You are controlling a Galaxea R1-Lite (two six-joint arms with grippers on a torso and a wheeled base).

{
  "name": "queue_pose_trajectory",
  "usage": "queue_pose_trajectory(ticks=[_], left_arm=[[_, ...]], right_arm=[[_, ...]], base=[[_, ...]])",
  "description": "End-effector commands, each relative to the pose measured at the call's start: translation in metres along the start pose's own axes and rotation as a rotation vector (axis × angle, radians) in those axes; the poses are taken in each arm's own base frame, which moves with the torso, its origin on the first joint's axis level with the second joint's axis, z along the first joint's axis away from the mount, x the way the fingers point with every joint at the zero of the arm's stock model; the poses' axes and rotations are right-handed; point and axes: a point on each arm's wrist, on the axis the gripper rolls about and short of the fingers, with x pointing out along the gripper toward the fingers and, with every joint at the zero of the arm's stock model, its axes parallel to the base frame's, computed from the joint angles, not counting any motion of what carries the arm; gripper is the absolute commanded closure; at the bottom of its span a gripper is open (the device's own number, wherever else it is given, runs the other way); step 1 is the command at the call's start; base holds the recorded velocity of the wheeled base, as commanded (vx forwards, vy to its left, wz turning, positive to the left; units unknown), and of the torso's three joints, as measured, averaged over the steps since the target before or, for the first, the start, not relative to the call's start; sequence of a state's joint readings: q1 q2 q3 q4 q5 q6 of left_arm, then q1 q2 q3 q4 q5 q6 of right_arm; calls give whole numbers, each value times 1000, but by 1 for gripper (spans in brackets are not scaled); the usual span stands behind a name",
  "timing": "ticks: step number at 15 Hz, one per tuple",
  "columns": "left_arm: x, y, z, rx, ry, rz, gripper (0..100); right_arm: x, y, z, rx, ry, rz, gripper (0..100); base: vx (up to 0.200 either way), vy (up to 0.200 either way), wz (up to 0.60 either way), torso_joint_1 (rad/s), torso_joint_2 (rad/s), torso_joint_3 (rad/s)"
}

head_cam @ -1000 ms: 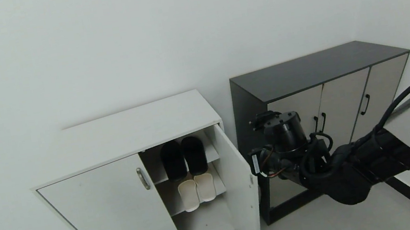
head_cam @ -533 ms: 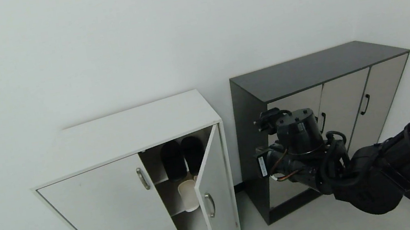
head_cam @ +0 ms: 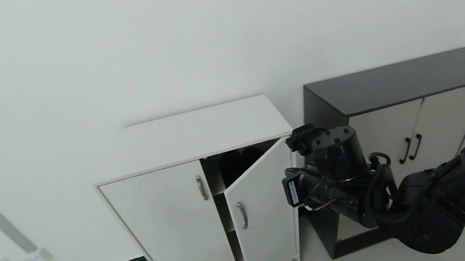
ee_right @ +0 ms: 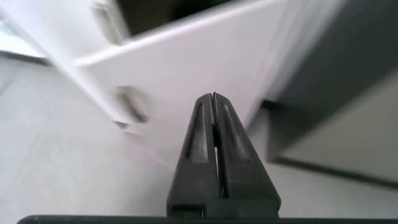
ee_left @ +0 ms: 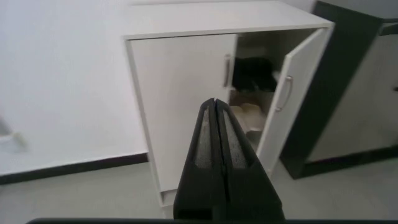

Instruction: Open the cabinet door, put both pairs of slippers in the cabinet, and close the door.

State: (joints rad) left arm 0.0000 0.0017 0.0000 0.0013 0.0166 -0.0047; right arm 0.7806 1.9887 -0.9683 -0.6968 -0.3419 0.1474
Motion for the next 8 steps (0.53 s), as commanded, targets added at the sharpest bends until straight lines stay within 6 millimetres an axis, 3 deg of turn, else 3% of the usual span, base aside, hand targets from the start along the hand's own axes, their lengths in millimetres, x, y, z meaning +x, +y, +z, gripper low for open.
queue_pose_trajectory(ticks=[1, 8], left_arm=[[0, 0, 0, -1, 2, 0, 100], [0, 0, 0, 0, 2, 0, 100]], right_arm=[[0, -1, -3, -4, 10, 0, 100], [-9, -4, -23, -51, -5, 135, 100]], base=[[0, 0, 0, 0, 0, 0], [0, 0, 0, 0, 0, 0]])
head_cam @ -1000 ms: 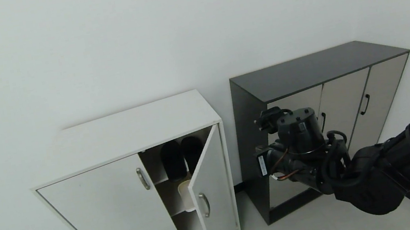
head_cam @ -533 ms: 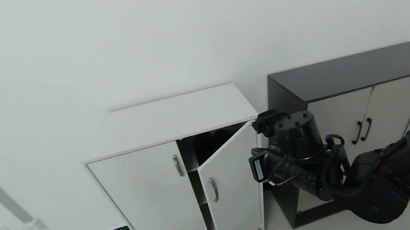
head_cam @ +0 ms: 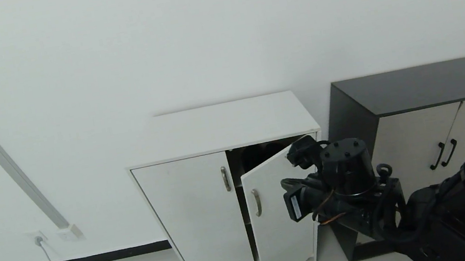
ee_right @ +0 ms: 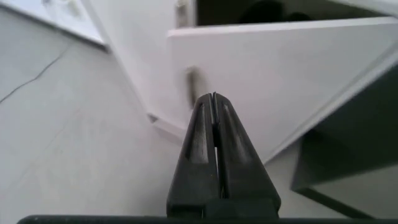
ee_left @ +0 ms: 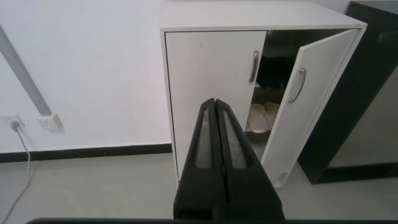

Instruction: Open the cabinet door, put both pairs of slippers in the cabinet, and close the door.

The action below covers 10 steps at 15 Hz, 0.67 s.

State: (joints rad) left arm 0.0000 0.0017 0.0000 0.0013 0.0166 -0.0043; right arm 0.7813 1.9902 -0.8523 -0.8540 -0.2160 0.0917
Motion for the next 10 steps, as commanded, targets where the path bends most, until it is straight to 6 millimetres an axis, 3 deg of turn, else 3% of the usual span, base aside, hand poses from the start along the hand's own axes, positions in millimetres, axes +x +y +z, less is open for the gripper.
queue_pose_trajectory(ticks=[1, 8, 10], left_arm=[[0, 0, 0, -2, -1, 0, 100], [0, 0, 0, 0, 2, 0, 100], [0, 0, 0, 1, 0, 0, 100]], right_arm=[[-6, -3, -10, -2, 8, 51, 100], [-46, -8, -33, -47, 45, 108, 100], [-58, -10, -39, -52, 73, 112, 100]], base=[[0, 0, 0, 0, 0, 0], [0, 0, 0, 0, 0, 0], [200, 0, 0, 7, 0, 2]])
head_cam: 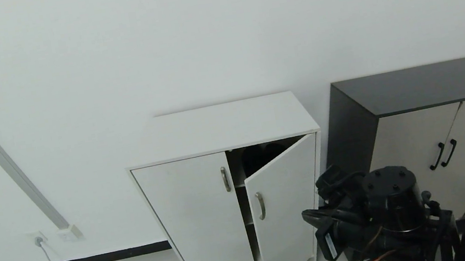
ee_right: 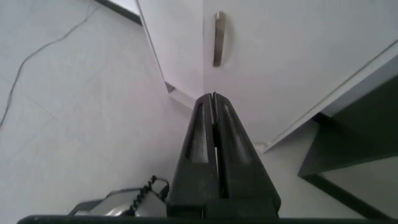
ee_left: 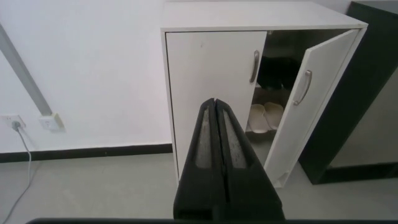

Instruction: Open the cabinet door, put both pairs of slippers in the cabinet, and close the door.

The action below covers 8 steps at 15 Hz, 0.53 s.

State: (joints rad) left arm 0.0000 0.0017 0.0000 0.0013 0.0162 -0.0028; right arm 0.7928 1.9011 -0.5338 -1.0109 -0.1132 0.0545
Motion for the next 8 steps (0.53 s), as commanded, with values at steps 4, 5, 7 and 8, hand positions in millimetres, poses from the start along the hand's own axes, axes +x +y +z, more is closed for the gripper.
queue_pose_trajectory(ticks=[4, 5, 7, 8], left_arm=[[0, 0, 0, 0, 0, 1, 100], [0, 0, 0, 0, 2, 1, 100], [0, 0, 0, 0, 2, 1, 100], [0, 0, 0, -2, -1, 1, 100]], right_arm=[[-25, -3, -15, 0, 53, 1, 100], [-28, -3, -19, -2, 66, -1, 100], [-35, -3, -28, -8, 76, 4, 100], [-38, -2, -32, -12, 83, 11, 100]], base=[[200, 0, 0, 1, -2, 2], [200, 0, 0, 2, 2, 7], [200, 0, 0, 0, 2, 2], [0, 0, 0, 0, 0, 0]])
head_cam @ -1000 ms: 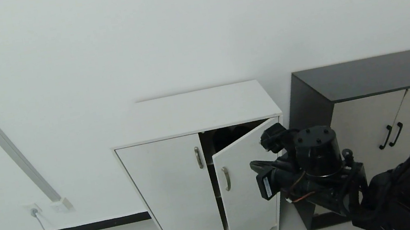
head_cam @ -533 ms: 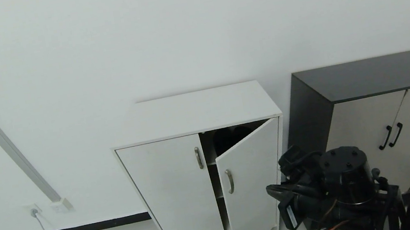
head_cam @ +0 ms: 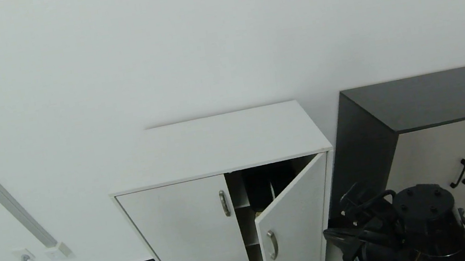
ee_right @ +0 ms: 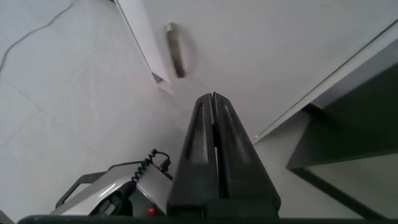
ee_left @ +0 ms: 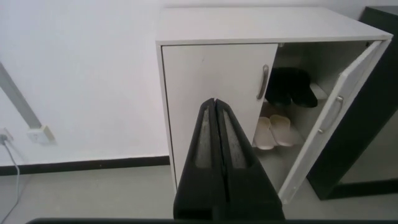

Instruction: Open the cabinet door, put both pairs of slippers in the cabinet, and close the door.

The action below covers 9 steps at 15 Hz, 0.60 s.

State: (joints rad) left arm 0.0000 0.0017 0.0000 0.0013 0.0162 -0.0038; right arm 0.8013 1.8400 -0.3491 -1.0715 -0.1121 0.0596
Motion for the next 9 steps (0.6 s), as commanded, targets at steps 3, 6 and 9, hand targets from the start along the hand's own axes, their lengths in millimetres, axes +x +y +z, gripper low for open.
queue_pose_trajectory(ticks=[3, 6, 9], left_arm=[[0, 0, 0, -1, 0, 1, 100], [0, 0, 0, -1, -1, 1, 100], [0, 0, 0, -1, 0, 1, 100]], right_arm=[[1, 3, -9, -5, 27, 11, 100], [23, 6, 1, -1, -8, 11, 100], [48, 8, 4, 0, -16, 4, 100]], base=[[0, 0, 0, 0, 0, 0], [0, 0, 0, 0, 0, 0], [0, 0, 0, 0, 0, 0]])
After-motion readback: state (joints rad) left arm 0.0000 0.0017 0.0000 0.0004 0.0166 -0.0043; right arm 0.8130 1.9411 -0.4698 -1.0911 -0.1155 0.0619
